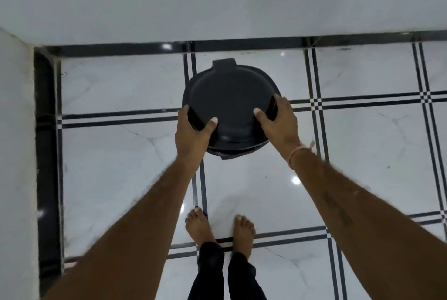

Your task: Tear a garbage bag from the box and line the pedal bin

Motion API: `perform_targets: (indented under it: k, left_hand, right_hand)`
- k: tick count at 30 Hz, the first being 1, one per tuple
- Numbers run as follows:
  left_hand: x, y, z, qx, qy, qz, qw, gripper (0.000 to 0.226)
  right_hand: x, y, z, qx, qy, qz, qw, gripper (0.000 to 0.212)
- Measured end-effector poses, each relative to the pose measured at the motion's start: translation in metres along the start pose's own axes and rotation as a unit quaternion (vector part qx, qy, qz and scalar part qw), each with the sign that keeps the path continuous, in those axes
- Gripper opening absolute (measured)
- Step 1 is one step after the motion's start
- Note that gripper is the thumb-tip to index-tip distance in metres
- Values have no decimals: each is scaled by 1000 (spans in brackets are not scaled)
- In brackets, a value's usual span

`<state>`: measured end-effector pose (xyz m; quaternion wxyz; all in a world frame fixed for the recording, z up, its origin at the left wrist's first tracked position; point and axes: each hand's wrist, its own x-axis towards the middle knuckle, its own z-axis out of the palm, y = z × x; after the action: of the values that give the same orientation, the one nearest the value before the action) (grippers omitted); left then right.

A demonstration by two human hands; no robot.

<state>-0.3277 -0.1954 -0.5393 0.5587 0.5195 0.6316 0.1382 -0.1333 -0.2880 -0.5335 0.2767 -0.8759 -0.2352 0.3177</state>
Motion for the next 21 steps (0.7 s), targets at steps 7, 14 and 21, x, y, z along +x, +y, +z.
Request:
perform_targets:
  k: [7,14,21]
  left_hand:
    - [17,-82,43,22,64,58,996,95]
    - [11,-97,35,47,83,87,992,90]
    - [-6,-72,15,77,38,53,995,82]
  right_hand:
    - [10,75,57,69,16,0,998,107]
    - [-12,73,65,86,23,16,996,102]
    - [-18,59,42,27,-22,11,999,96]
